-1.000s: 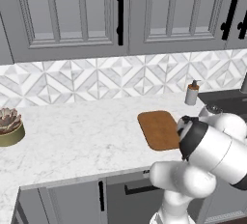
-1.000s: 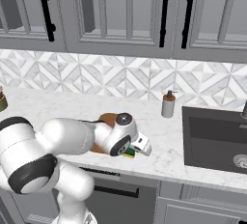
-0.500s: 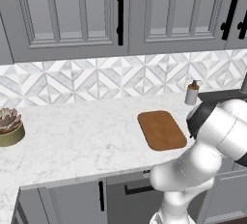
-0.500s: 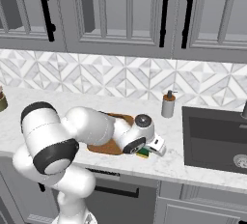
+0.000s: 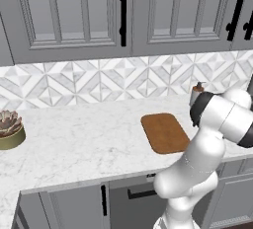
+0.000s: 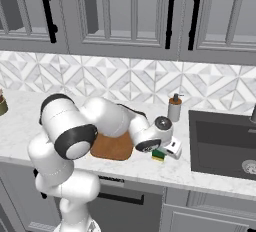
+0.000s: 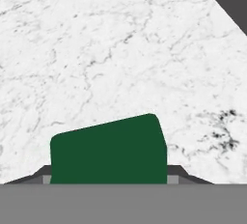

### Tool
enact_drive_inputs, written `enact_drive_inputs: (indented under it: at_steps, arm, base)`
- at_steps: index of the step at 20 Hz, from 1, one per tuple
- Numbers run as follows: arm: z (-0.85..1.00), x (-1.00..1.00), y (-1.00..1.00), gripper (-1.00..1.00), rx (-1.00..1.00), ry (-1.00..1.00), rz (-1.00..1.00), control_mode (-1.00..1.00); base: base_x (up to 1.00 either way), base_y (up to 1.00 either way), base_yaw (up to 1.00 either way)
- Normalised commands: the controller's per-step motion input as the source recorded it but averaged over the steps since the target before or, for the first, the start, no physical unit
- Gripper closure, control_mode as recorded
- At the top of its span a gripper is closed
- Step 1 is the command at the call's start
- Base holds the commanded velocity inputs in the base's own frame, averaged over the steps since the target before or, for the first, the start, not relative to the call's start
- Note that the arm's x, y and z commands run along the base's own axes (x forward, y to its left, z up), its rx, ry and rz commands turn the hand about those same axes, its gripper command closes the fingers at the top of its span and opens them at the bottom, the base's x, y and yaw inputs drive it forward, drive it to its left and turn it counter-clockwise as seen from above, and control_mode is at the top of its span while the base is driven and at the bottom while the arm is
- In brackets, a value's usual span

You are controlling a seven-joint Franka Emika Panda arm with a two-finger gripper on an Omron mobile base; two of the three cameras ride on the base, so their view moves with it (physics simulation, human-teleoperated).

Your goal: Pick up the sponge from the counter and clean the cutting board by briefly scrubbing or pressing down on the cutting board. Once finished, release the sponge.

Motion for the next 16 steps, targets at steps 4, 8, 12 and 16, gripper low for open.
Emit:
enact_drive_inputs:
  at_steps: [4, 8, 12, 16]
  arm:
    - [-0.06, 0.26, 0.00, -1.00, 0.00, 0.00, 0.00, -1.00]
    - [0.00, 0.16, 0.00, -1.00, 0.00, 0.00, 0.00, -1.00]
    - [0.13, 0.08, 0.03, -1.00, -0.02, 0.00, 0.00, -1.00]
    - [0.85, -0.52, 0.57, -1.00, -0.30, -0.08, 0.00, -1.00]
  base:
    - [0.00, 0.00, 0.00]
    - [0.00, 0.00, 0.00]
    - [0.00, 0.00, 0.00]
    - [0.00, 0.00, 0.00]
